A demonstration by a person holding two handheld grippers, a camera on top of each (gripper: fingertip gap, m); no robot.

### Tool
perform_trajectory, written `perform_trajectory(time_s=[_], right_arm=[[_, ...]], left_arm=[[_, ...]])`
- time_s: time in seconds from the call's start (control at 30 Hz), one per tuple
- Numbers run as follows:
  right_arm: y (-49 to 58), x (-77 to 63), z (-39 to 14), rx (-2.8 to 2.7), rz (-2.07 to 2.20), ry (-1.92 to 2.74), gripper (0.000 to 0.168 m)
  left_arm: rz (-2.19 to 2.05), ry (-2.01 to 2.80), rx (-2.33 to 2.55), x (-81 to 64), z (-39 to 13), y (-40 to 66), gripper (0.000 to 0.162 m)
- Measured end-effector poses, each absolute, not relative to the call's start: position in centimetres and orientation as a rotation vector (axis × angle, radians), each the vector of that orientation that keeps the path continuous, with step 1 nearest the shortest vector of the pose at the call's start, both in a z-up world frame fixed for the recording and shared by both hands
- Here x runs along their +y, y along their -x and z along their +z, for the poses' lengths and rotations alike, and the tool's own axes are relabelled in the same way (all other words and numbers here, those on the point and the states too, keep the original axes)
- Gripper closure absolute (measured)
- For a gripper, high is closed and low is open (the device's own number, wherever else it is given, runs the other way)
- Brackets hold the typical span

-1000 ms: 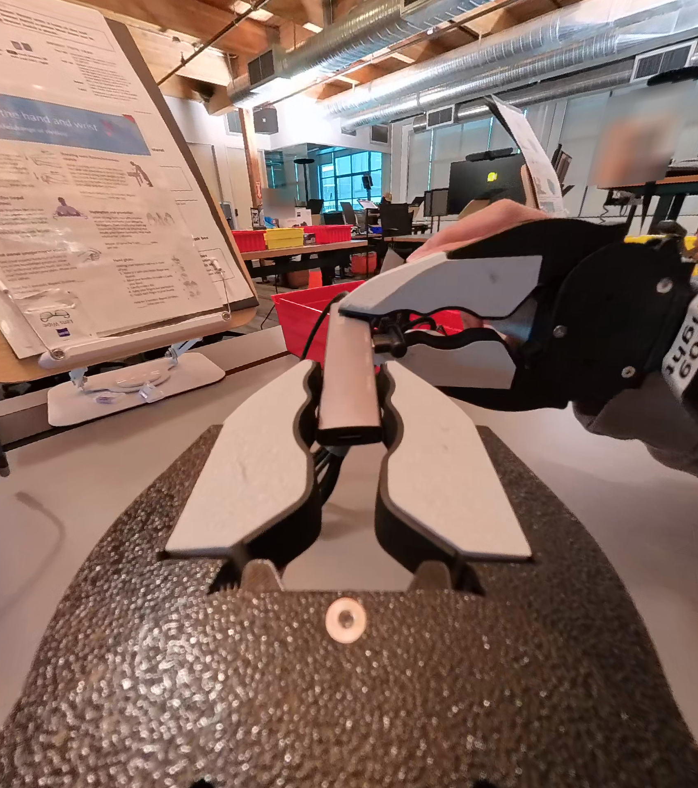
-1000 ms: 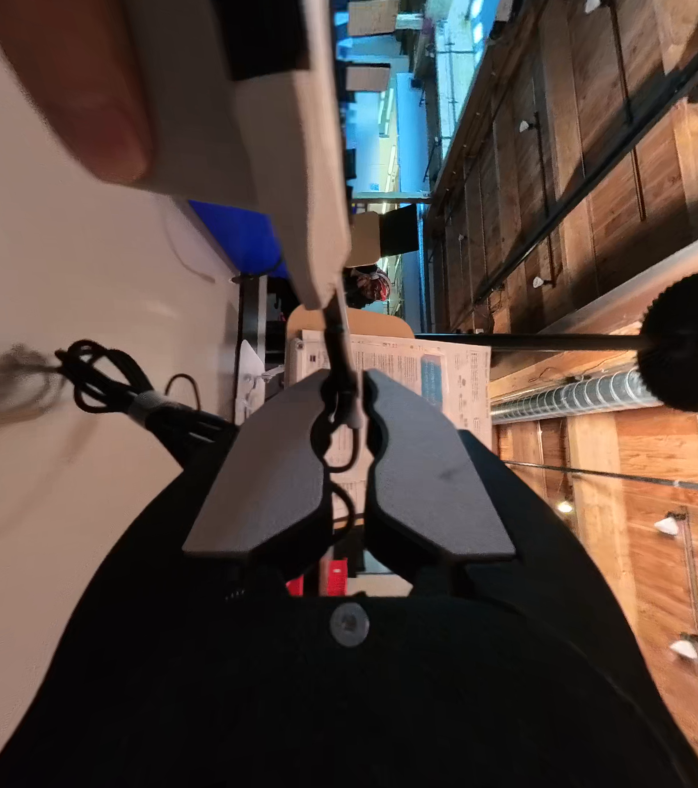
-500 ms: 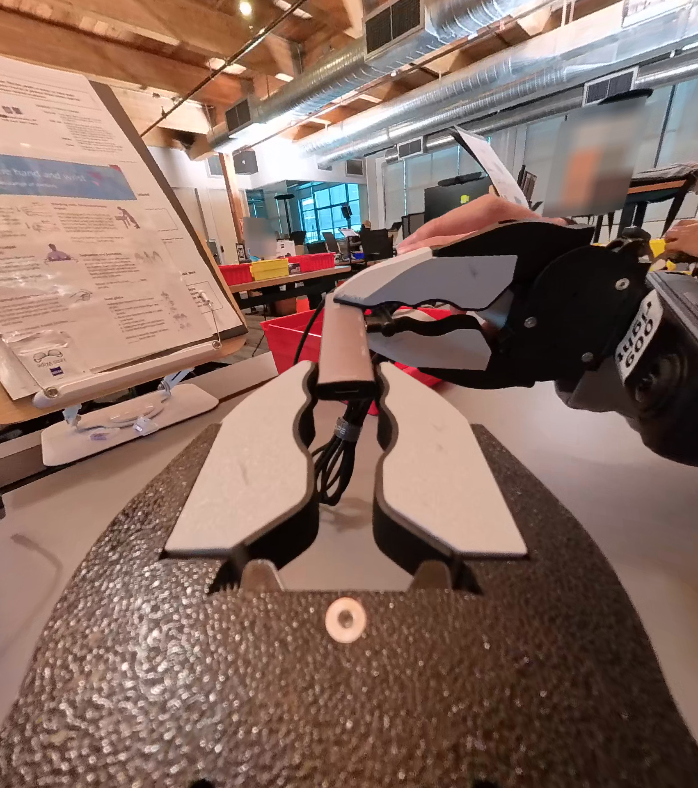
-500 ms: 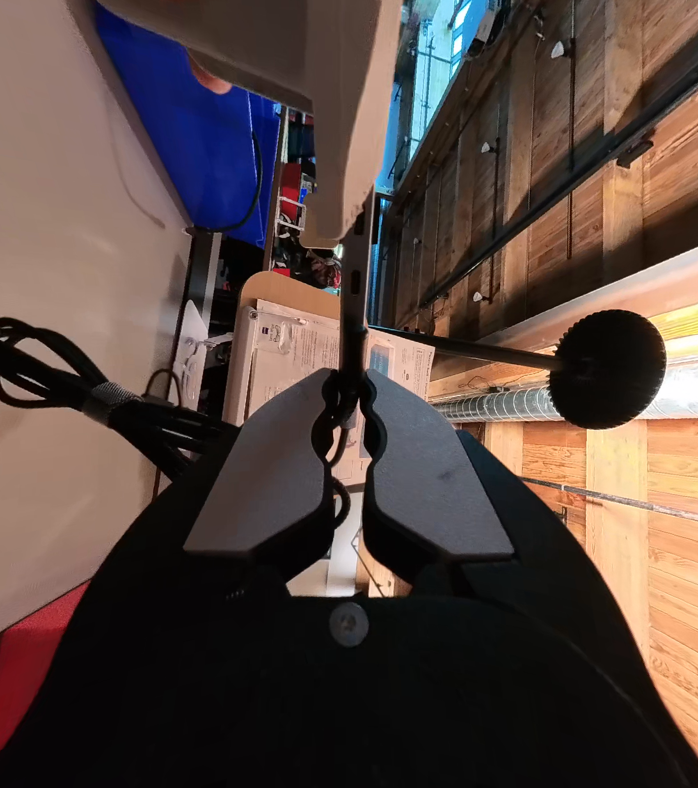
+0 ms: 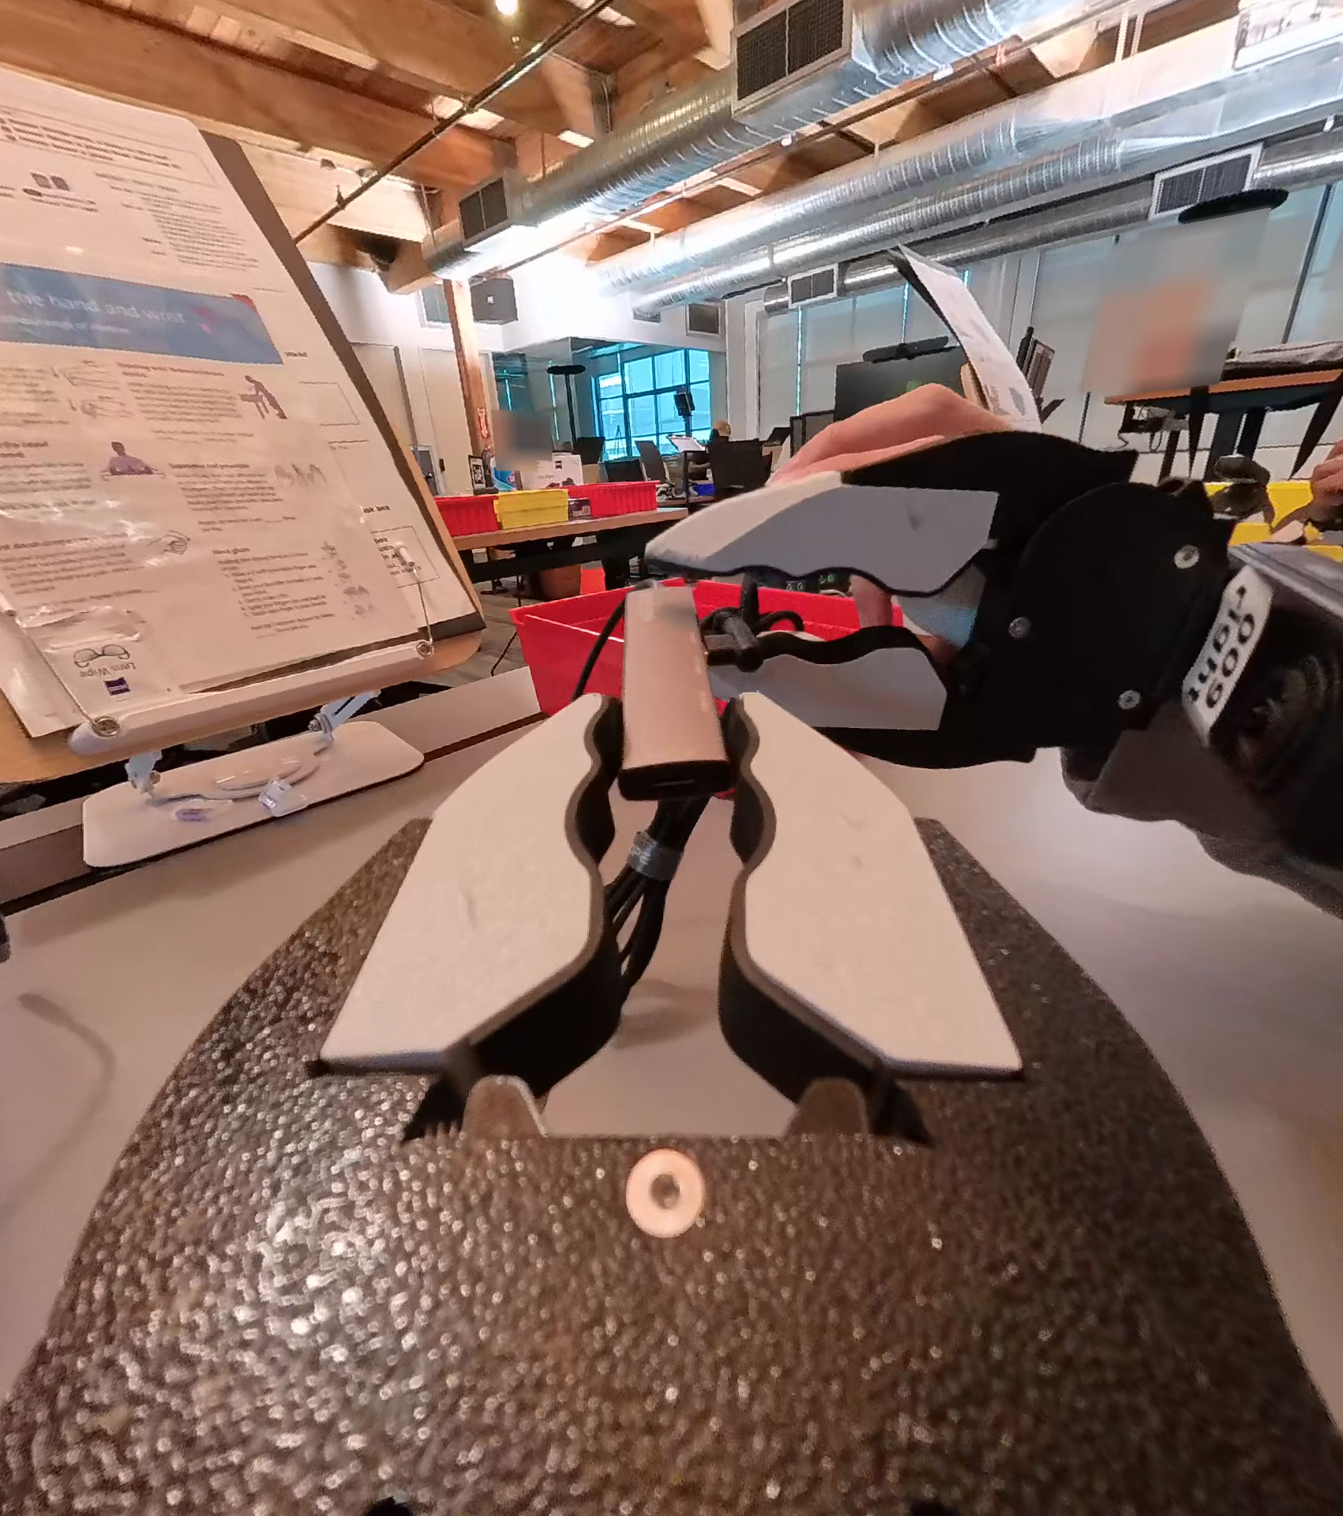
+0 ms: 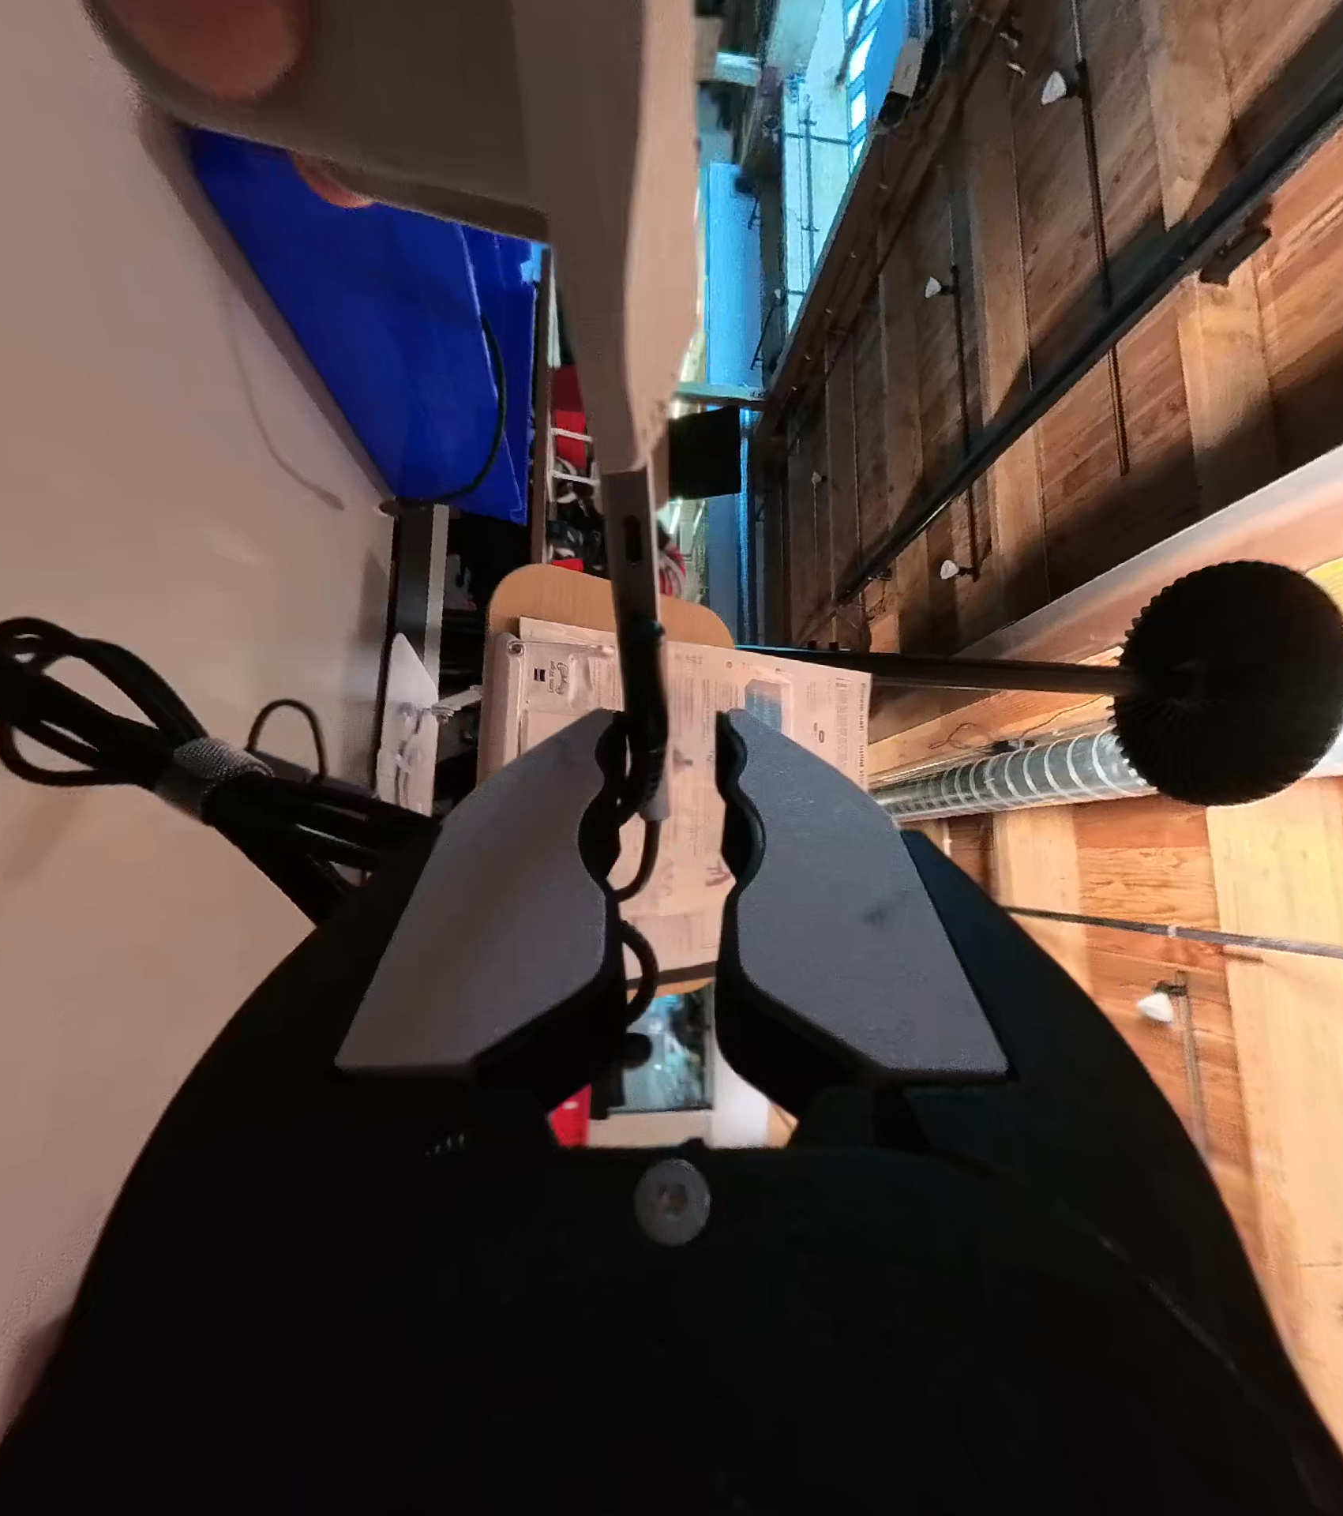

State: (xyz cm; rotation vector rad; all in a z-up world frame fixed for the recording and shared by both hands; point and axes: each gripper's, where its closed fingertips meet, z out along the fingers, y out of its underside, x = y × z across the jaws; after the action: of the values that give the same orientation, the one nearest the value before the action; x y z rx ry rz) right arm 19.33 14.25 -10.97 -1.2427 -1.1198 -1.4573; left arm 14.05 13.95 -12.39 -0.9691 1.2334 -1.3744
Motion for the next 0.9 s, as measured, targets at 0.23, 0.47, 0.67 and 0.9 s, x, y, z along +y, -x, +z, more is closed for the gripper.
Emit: perform_trajectory(time_s=[0.23, 0.47, 0.67, 0.9], right_arm=[[-19.6, 14.2, -10.6, -0.954, -1.282, 1.324, 0.122], [-19.6, 13.6, -11.9, -1.039, -1.392, 1.297, 0.159], [-19.4, 13.5, -11.2, -1.148, -1.55, 1.186, 0.159], [-18.4, 13.5, -10.6, -1.183, -1.621, 1.126, 0.159]], left_arm=[[-1.331, 0.961, 1.236, 14.1, -12.1, -14.0, 0.137], [-1.355, 0.96, 1.29, 13.4, -12.3, -14.2, 0.138], [-1.346, 0.953, 1.292, 13.1, -12.7, -14.4, 0.137], [-1.35, 0.938, 1.246, 13.0, -12.6, -14.4, 0.137]])
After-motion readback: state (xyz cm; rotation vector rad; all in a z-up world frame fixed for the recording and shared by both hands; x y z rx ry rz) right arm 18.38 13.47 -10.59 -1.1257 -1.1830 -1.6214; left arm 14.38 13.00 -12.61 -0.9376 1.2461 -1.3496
